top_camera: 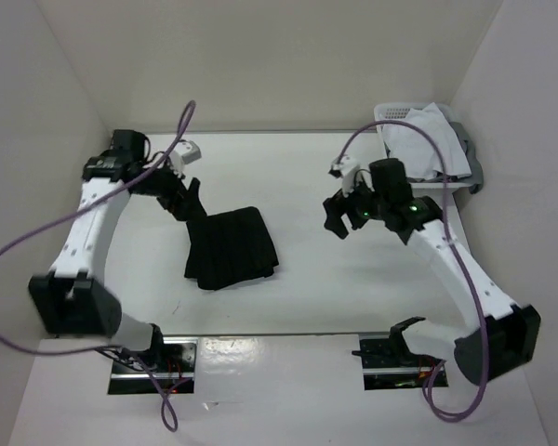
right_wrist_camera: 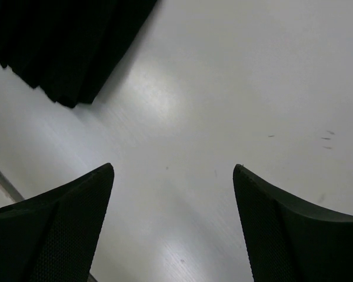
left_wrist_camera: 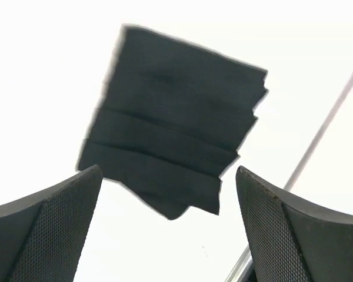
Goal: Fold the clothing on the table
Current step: Fold the skirt
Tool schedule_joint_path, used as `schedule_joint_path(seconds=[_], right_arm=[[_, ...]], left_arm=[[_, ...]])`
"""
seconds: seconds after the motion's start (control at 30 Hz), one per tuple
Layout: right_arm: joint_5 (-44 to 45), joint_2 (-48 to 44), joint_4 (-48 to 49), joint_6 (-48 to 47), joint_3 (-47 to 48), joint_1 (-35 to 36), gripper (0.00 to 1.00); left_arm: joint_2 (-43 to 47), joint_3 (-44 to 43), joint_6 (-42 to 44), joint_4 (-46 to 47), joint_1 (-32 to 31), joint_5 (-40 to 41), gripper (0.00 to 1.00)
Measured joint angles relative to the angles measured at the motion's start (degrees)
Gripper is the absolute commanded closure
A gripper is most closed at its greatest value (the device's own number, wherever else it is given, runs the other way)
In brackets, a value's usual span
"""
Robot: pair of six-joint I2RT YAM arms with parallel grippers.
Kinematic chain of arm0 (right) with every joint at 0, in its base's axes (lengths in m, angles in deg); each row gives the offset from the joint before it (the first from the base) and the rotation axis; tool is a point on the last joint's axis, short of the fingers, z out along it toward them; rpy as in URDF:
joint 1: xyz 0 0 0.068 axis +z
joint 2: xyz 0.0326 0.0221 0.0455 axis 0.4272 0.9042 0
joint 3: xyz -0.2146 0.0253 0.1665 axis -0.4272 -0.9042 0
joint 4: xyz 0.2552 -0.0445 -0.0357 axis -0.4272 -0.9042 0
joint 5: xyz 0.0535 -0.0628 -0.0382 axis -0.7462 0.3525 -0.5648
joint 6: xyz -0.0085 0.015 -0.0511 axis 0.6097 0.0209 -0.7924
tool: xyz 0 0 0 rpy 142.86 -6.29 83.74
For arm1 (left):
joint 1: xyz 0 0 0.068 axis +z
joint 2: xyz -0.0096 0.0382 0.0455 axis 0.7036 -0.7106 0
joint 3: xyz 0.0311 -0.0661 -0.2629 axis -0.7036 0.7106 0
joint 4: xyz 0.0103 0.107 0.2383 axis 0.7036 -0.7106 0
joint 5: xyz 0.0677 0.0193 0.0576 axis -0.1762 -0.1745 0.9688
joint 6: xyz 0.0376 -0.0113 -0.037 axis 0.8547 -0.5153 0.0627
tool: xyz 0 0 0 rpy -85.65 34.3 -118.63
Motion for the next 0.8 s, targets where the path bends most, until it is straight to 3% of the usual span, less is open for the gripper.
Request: schedule_joint_path(seconds=[0.1,0.2,0.37,0.53,0.67,0.8], right_arm=[[1.0,-9.3,1.2,2.2,-0.7,-4.8,0.02],[4.5,-20.3,4.0,5.5,-4.0,-8.9,0.01],[12.9,-33.8,7.9,11.2,-9.0,-19.0,0.01],[16.0,-38.6,10.1,14.0,-12.3,-29.3,0.01],[17.0,-40.3,9.4,14.7,-13.4,-31.7,0.01],[17.4,-41.9,9.4,14.7,-13.4,-33.5,0.01]], left_arm=[[15.5,0.8,-9.1,5.8,0.4,6.3,0.0],[28.4,5.8,-18.1,11.8,1.8,14.4,0.0],[37.4,14.9,-28.4,16.2,4.0,25.8,0.0],[42.2,25.2,-33.9,19.9,6.4,34.9,0.0],[54.8,31.8,-35.5,22.3,7.0,38.5,0.0],[61.6,31.6,-35.7,25.3,7.3,39.9,0.0]])
